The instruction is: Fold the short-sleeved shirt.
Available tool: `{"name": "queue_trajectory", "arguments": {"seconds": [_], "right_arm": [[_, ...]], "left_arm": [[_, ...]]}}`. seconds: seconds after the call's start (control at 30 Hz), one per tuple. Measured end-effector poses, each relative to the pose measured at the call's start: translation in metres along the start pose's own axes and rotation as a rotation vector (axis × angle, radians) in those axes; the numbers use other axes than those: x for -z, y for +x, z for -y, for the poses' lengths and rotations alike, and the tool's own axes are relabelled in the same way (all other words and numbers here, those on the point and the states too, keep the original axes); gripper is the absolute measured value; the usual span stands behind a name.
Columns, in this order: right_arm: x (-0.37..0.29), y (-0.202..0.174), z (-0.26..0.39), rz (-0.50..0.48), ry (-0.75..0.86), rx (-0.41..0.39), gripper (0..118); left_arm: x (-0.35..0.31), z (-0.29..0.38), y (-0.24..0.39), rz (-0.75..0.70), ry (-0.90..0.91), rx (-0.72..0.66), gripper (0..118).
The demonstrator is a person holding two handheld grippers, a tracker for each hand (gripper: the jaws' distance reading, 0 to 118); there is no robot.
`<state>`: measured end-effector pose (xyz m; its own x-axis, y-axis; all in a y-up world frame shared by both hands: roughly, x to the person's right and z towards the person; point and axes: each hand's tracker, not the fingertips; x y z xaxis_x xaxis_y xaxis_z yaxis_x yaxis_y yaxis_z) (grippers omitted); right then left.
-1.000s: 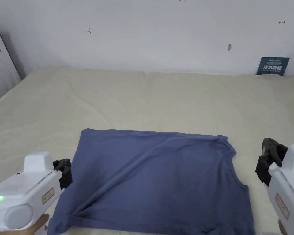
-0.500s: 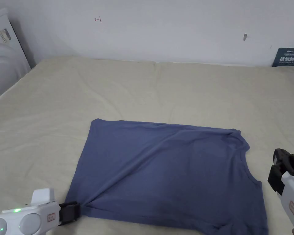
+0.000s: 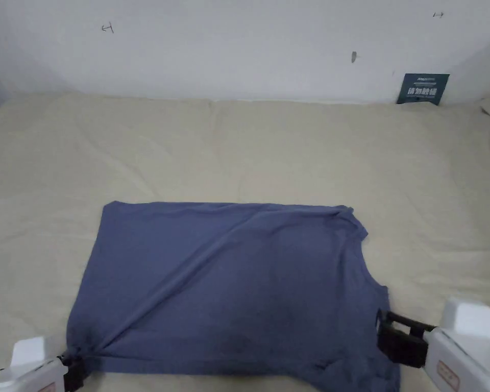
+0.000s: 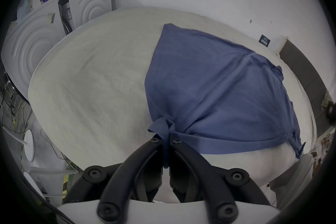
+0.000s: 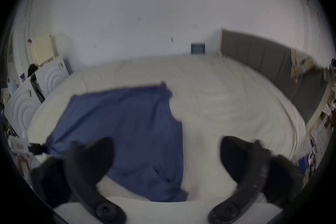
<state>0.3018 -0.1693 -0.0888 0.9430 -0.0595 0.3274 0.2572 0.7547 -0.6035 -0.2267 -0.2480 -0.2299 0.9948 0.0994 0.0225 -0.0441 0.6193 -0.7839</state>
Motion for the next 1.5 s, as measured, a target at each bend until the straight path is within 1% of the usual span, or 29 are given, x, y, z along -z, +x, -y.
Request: {"name": "queue_trajectory", "arguments": {"seconds": [0.03,0.07,0.1,0.13,0.17,0.2,0.23,0.27,0.33,0.37,0.43,0.47,0.5,0.53,0.57,0.6,0.63,0.67,0.7,0.73,0.83,0.93,1.07,1.17,1.37,1.5], "right_arm": [[0.007,0.002,0.013,-0.017,-0.047,0.014,118],[0.017,0.003,0.025,0.010,-0.083,0.008,118],[0.026,0.003,0.036,0.025,-0.121,0.002,115],[0.035,0.003,0.046,0.030,-0.164,-0.007,110],[0.043,0.002,0.053,0.033,-0.197,-0.018,101],[0.051,0.003,0.062,0.038,-0.223,-0.014,87],[0.056,0.002,0.066,0.038,-0.228,-0.010,79],[0.059,0.001,0.067,0.039,-0.232,-0.005,76],[0.063,-0.001,0.069,0.035,-0.237,-0.003,76],[0.066,-0.002,0.070,0.032,-0.236,-0.002,70],[0.073,-0.003,0.069,0.017,-0.245,-0.008,23],[0.079,-0.001,0.071,0.000,-0.267,-0.012,11],[0.083,0.000,0.074,-0.007,-0.303,-0.011,11],[0.084,-0.001,0.076,-0.023,-0.303,-0.005,11],[0.082,-0.002,0.077,-0.005,-0.279,-0.015,10],[0.077,-0.004,0.075,-0.010,-0.282,-0.016,9],[0.075,-0.002,0.073,-0.016,-0.283,-0.003,9],[0.073,0.001,0.071,-0.030,-0.289,0.030,5],[0.070,0.003,0.067,-0.040,-0.293,0.043,5],[0.070,0.006,0.064,-0.042,-0.285,0.035,4],[0.053,0.004,0.049,-0.050,-0.210,0.002,4],[0.035,0.004,0.028,-0.063,-0.122,0.005,4],[0.016,0.002,0.005,-0.082,-0.048,-0.002,4],[0.014,-0.002,-0.016,-0.093,0.011,-0.012,4],[0.045,-0.016,-0.064,-0.090,0.071,-0.065,4],[0.088,-0.025,-0.092,-0.063,0.046,-0.103,4]], "left_arm": [[-0.004,-0.002,0.000,0.006,0.006,-0.005,6],[-0.007,-0.003,-0.001,0.012,0.014,-0.011,6],[-0.009,-0.004,-0.001,0.016,0.021,-0.015,6],[-0.009,-0.006,-0.002,0.019,0.021,-0.016,6],[-0.011,-0.006,-0.001,0.019,0.023,-0.014,6],[-0.011,-0.006,-0.001,0.019,0.027,-0.010,6],[-0.012,-0.006,0.000,0.018,0.027,-0.005,6],[-0.014,-0.007,0.001,0.017,0.026,-0.002,6],[-0.015,-0.006,0.002,0.018,0.023,-0.003,6],[-0.015,-0.006,0.002,0.018,0.019,-0.003,6],[-0.015,-0.004,0.003,0.014,0.015,-0.001,6],[-0.015,-0.004,0.003,0.013,0.012,-0.001,6],[-0.014,-0.003,0.003,0.013,0.010,-0.001,6],[-0.015,-0.003,0.004,0.011,0.008,-0.003,6],[-0.015,-0.002,0.004,0.010,0.007,-0.007,6],[-0.015,-0.002,0.004,0.012,0.007,-0.012,6],[-0.016,-0.001,0.004,0.013,0.008,-0.018,6],[-0.016,-0.002,0.003,0.013,0.008,-0.022,6],[-0.016,-0.002,0.003,0.014,0.008,-0.024,6],[-0.016,-0.002,0.003,0.015,0.009,-0.026,6],[-0.015,-0.010,-0.003,0.021,0.019,-0.039,6],[-0.025,-0.019,-0.003,0.034,0.056,-0.057,6],[-0.035,-0.031,-0.006,0.043,0.099,-0.060,6],[-0.038,-0.047,-0.007,0.055,0.125,-0.064,6],[-0.021,-0.096,0.009,0.045,0.167,-0.021,6],[0.013,-0.130,0.019,0.021,0.135,0.009,6]]}}
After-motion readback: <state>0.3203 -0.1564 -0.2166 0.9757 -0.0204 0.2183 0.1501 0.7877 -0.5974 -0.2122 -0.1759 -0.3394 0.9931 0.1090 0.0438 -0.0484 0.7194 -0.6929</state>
